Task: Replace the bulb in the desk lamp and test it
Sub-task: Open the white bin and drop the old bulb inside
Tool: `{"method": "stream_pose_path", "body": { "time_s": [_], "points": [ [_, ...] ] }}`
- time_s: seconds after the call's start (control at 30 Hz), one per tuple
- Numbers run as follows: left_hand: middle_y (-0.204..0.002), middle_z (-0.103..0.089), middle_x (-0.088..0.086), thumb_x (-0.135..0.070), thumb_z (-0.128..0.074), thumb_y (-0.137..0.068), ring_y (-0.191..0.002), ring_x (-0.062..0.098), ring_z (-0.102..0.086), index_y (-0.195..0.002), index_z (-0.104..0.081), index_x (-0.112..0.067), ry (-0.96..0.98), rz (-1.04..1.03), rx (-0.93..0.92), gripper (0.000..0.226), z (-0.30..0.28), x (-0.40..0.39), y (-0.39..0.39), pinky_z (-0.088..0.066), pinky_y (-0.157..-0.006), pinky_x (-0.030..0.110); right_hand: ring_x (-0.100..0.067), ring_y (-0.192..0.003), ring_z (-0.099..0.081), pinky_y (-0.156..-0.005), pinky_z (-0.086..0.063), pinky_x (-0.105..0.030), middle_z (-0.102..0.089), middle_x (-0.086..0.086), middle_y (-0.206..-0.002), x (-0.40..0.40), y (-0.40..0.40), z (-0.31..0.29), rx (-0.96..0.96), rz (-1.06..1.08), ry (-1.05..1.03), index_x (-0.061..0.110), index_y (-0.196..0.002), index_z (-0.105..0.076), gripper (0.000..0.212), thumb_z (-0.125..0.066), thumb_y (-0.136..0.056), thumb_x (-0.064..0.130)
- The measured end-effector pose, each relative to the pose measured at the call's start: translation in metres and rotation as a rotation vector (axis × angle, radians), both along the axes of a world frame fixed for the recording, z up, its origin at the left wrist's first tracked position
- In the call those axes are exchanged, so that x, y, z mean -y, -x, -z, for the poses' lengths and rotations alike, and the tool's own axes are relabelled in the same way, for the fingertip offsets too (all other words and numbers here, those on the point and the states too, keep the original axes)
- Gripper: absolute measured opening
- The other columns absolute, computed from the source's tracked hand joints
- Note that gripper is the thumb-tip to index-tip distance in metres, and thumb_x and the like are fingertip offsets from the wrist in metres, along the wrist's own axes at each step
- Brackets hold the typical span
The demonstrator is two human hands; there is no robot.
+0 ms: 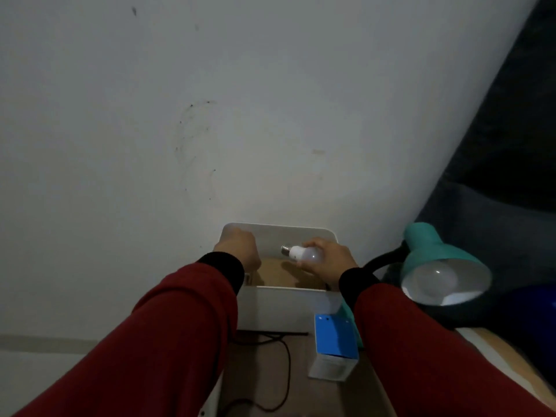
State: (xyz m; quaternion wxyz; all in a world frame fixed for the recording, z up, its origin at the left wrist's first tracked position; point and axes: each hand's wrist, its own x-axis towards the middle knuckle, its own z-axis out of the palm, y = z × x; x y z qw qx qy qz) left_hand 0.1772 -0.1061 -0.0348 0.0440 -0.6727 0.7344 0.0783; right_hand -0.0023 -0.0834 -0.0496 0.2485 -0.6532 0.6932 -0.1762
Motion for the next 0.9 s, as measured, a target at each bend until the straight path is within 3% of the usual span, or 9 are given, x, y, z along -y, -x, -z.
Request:
{"method": "stream_pose_path", "body": {
  "time_s": [0.07,0.13,0.23,0.43,0.57,0.63,0.77,0.9],
  "points": [
    [-0.124,-0.061,0.009,-0.033,-0.048,-0.091,-0.12,0.023,-0.054,-0.118,-0.058,-0.009,-0.022,0.019,0.042,0.037,0.013,0.012,0.0,-0.034,-0.106,0.026,-0.011,-0.075,-0.052,-0.042,-0.037,-0.001,-0.06,-0.011,-0.115,0.013,-0.002,0.012,-0.005,-0.043,-0.054,0.013,-0.122,-0.059,0.045,-0.073,-0.079,0.015],
    [-0.123,-0.063,0.009,-0.035,-0.048,-0.092,-0.118,0.024,-0.055,-0.114,-0.06,-0.008,-0.048,0.02,0.069,0.037,0.025,0.022,0.0,-0.036,-0.104,0.028,-0.016,-0.086,-0.058,-0.062,-0.044,-0.01,-0.062,-0.011,-0.12,0.025,-0.007,0.022,-0.021,-0.058,-0.065,0.016,-0.122,-0.06,0.047,-0.074,-0.078,0.02],
    [-0.126,-0.059,0.015,-0.032,-0.053,-0.091,-0.118,0.029,-0.054,-0.116,-0.059,-0.002,-0.107,0.011,0.035,0.039,0.04,0.031,0.0,-0.044,-0.099,0.033,-0.025,-0.115,-0.056,-0.091,-0.043,-0.025,-0.061,-0.008,-0.127,0.037,-0.011,0.03,-0.117,-0.088,-0.097,0.022,-0.123,-0.059,0.052,-0.076,-0.074,0.03],
    [-0.129,-0.057,0.013,-0.032,-0.053,-0.091,-0.121,0.028,-0.052,-0.12,-0.055,-0.004,-0.1,-0.003,0.026,0.04,0.052,0.033,0.001,-0.045,-0.098,0.032,-0.024,-0.119,-0.053,-0.085,-0.038,-0.021,-0.056,-0.007,-0.133,0.045,-0.012,0.038,-0.155,-0.128,-0.152,0.023,-0.129,-0.054,0.059,-0.076,-0.074,0.029],
    [-0.128,-0.058,0.013,-0.03,-0.056,-0.09,-0.119,0.029,-0.054,-0.118,-0.058,-0.005,-0.073,-0.021,0.014,0.038,0.049,0.028,0.002,-0.047,-0.096,0.034,-0.027,-0.133,-0.043,-0.105,-0.037,-0.029,-0.042,-0.007,-0.148,0.045,-0.013,0.031,-0.31,-0.19,-0.234,0.022,-0.146,-0.029,0.089,-0.076,-0.073,0.039],
    [-0.128,-0.057,0.014,-0.029,-0.056,-0.089,-0.119,0.029,-0.054,-0.118,-0.057,-0.005,-0.045,-0.012,0.023,0.038,0.042,0.025,0.003,-0.048,-0.095,0.035,-0.029,-0.131,-0.044,-0.105,-0.039,-0.033,-0.043,-0.011,-0.146,0.045,-0.012,0.021,-0.412,-0.199,-0.241,0.013,-0.145,-0.029,0.087,-0.071,-0.076,0.044],
    [-0.129,-0.057,0.013,-0.026,-0.055,-0.09,-0.12,0.027,-0.054,-0.12,-0.056,-0.005,0.015,0.021,0.064,0.036,0.021,0.014,0.006,-0.047,-0.096,0.033,-0.029,-0.117,-0.056,-0.091,-0.047,-0.033,-0.059,-0.014,-0.129,0.035,-0.012,-0.01,-0.627,-0.263,-0.22,0.005,-0.126,-0.052,0.058,-0.061,-0.084,0.044],
    [-0.129,-0.054,0.011,-0.023,-0.053,-0.09,-0.12,0.025,-0.053,-0.121,-0.056,-0.008,0.08,0.002,0.064,0.035,0.0,-0.004,0.007,-0.047,-0.096,0.031,-0.029,-0.111,-0.06,-0.082,-0.048,-0.032,-0.062,-0.015,-0.123,0.016,-0.009,-0.039,-0.717,-0.277,-0.174,0.002,-0.117,-0.059,0.05,-0.061,-0.086,0.042]
  ]
}}
